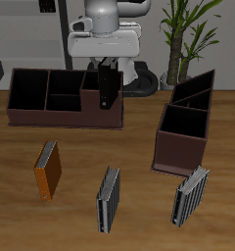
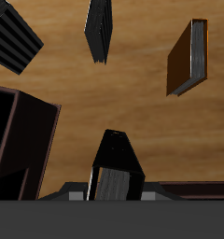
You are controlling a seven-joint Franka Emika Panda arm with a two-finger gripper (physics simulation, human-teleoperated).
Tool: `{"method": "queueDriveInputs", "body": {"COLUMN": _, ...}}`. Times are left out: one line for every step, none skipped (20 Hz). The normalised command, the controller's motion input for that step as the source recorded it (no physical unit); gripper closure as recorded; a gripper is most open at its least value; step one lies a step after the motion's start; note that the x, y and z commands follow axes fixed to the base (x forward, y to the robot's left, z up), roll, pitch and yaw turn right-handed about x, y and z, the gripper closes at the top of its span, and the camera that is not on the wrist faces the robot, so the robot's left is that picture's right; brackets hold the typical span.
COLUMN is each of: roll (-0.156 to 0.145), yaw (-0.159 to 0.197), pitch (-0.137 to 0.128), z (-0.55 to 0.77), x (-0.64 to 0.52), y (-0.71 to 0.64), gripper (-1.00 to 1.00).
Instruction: Place the black book into the left desk caddy's right compartment
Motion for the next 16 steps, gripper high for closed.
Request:
{"method": "queueDriveInputs", "body": {"roll": -0.085, "yaw": 0.036, "pitch": 0.006, "z": 0.4, "x": 0.09, "y": 0.41, "gripper": 1.0}}
{"method": "queueDriveInputs", "body": {"roll": -0.026, "yaw": -0.025, "pitch": 0.002, "z": 0.39, "x": 0.04, "y": 0.53, "gripper": 1.0}}
{"method": "queueDriveInputs", "body": {"roll": -0.02, "yaw": 0.106, "pitch": -0.02, "z": 0.41, "x": 0.12, "y": 0.88, "gripper": 1.0}}
{"method": "queueDriveInputs", "body": {"roll": -0.06, "yaw": 0.037, "pitch": -0.013, "z": 0.31, "x": 0.09, "y": 0.56, "gripper": 1.0}}
{"method": "queueDriveInputs", "body": {"roll": -0.071, "yaw": 0.018, "pitch": -0.003, "z": 0.23, "x": 0.07, "y": 0.43, "gripper": 1.0}}
{"method": "queueDriveInputs", "body": {"roll": 0.0, "yaw": 0.0, "pitch": 0.0, "z": 0.0, "x": -0.04, "y": -0.14, "gripper": 1.0}}
{"method": "queueDriveInputs", "body": {"roll": 0.008, "yaw": 0.063, "pitch": -0.021, "z": 0.69, "x": 0.17, "y": 1.32, "gripper": 1.0}}
{"method": "queueDriveInputs", "body": {"roll": -0.008, "yaw": -0.041, "pitch": 0.028, "z": 0.4, "x": 0.14, "y": 0.8, "gripper": 1.0}}
{"method": "queueDriveInputs", "body": {"roll": 0.038, "yaw": 0.032, "pitch": -0.004, "z": 0.34, "x": 0.09, "y": 0.61, "gripper": 1.0}}
{"method": "queueDriveInputs", "body": {"roll": 0.012, "yaw": 0.013, "pitch": -0.003, "z": 0.27, "x": 0.06, "y": 0.39, "gripper": 1.0}}
{"method": "queueDriveInputs", "body": {"roll": -0.013, "yaw": -0.01, "pitch": 0.014, "z": 0.32, "x": 0.14, "y": 0.56, "gripper": 1.0}}
{"method": "queueDriveInputs", "body": {"roll": 0.056, "yaw": 0.0, "pitch": 0.013, "z": 0.34, "x": 0.15, "y": 0.57, "gripper": 1.0}}
{"method": "queueDriveInputs", "body": {"roll": 0.036, "yaw": -0.037, "pitch": 0.05, "z": 0.27, "x": 0.18, "y": 0.46, "gripper": 1.0}}
{"method": "queueDriveInputs", "body": {"roll": -0.04, "yaw": -0.043, "pitch": 0.033, "z": 0.33, "x": 0.19, "y": 0.32, "gripper": 1.0}}
{"method": "queueDriveInputs", "body": {"roll": 0.003, "yaw": -0.013, "pitch": 0.031, "z": 0.27, "x": 0.21, "y": 0.37, "gripper": 1.0}}
{"method": "queueDriveInputs", "body": {"roll": 0.009, "yaw": -0.104, "pitch": 0.069, "z": 0.22, "x": 0.16, "y": 0.24, "gripper": 1.0}}
